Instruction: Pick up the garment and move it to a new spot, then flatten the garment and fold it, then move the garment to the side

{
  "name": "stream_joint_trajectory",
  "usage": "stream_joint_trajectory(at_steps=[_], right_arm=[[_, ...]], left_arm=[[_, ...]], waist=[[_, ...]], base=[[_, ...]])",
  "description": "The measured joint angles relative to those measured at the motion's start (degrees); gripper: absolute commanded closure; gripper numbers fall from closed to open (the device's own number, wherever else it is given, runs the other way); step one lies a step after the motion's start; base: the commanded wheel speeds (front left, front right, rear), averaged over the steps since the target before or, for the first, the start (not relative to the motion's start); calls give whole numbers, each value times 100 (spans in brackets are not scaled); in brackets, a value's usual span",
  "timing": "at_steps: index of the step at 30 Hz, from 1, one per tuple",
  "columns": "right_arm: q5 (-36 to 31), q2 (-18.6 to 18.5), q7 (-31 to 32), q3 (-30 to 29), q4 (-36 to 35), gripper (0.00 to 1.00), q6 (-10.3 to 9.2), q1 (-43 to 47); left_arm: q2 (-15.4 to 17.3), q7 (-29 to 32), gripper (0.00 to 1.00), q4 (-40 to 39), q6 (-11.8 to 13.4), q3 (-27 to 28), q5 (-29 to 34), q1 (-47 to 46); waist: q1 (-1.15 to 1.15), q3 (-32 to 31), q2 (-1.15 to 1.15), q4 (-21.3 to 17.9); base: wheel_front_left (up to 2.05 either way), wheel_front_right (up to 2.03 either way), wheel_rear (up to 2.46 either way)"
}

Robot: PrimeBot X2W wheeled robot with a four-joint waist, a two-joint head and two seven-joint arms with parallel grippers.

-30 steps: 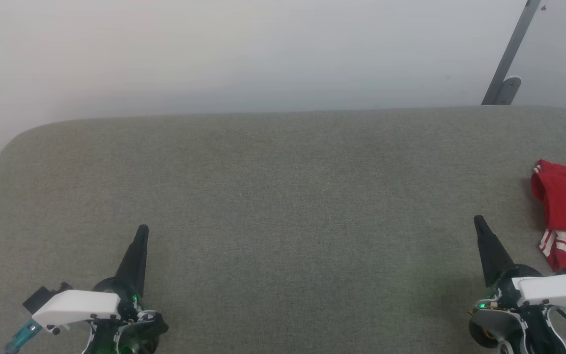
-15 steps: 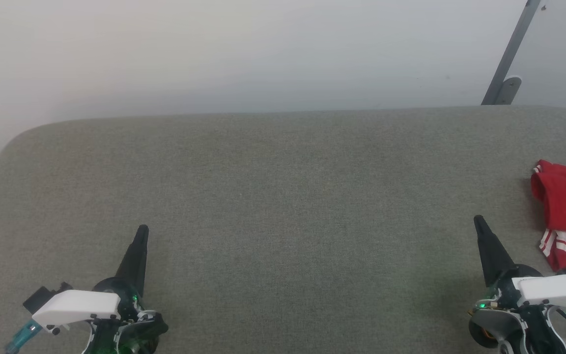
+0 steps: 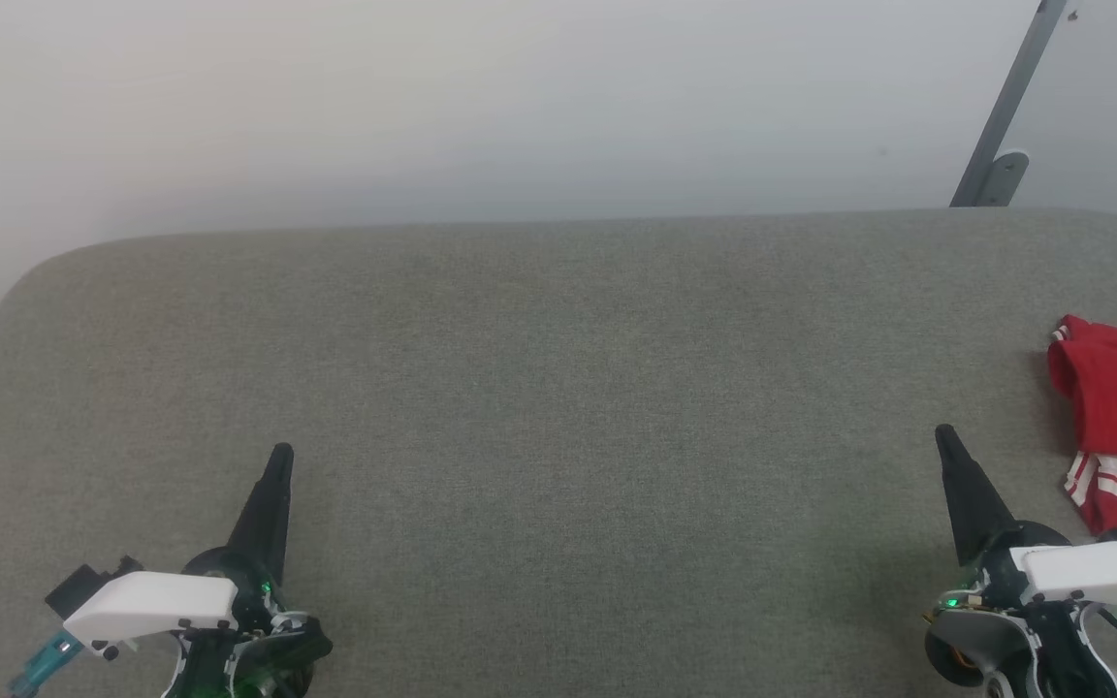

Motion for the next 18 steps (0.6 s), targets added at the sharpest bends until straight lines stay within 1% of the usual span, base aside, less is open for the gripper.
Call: stream_joint_trajectory(at_steps=[18], right_arm=[[0,0,0,-1,0,100,0,-1]], left_arm=[[0,0,100,0,0,0,0,0]], waist=[[0,0,0,0]], base=[[0,0,0]])
